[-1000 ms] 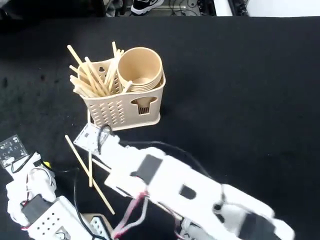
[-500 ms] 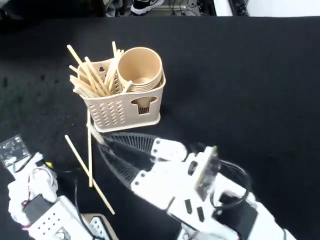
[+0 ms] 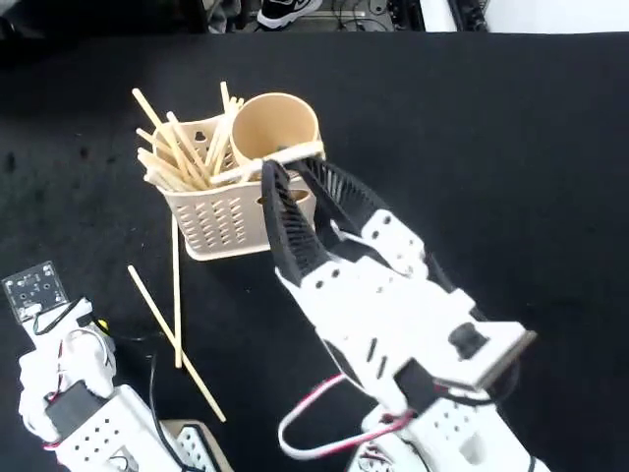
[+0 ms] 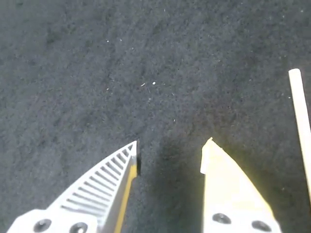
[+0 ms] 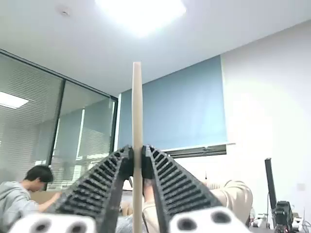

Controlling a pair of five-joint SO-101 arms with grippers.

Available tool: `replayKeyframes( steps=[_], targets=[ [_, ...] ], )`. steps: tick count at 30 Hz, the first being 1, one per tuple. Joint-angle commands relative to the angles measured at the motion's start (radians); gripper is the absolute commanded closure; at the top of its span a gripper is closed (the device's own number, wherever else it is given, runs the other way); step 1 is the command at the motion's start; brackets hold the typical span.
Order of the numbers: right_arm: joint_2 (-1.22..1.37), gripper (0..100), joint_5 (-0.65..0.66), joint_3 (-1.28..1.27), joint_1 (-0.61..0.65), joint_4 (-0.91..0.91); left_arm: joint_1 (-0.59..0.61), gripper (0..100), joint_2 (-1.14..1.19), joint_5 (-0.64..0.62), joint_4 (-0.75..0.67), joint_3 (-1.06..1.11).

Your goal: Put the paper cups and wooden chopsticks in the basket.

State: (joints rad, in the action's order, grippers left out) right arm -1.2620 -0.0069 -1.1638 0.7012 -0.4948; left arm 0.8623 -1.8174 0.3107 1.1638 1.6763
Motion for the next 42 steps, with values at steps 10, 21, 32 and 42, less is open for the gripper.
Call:
replayKeyframes(
  steps=[10, 21, 32, 42],
  targets=[
    [0.501, 98.7, -0.028, 0.008, -0.052, -0.356, -0.013, 79, -0.006, 0.011, 0.003, 0.008],
    [0.802, 98.6, -0.009, 0.007, -0.141, -0.525, -0.013, 79, -0.006, 0.012, 0.003, 0.008],
    [0.828, 72.7, 0.097, -0.047, -0.060, -0.496, -0.012, 78, -0.006, 0.008, -0.002, 0.008],
    [0.509, 73.8, 0.035, -0.205, -0.097, -0.382, -0.013, 78, -0.006, 0.008, -0.002, 0.008]
  ],
)
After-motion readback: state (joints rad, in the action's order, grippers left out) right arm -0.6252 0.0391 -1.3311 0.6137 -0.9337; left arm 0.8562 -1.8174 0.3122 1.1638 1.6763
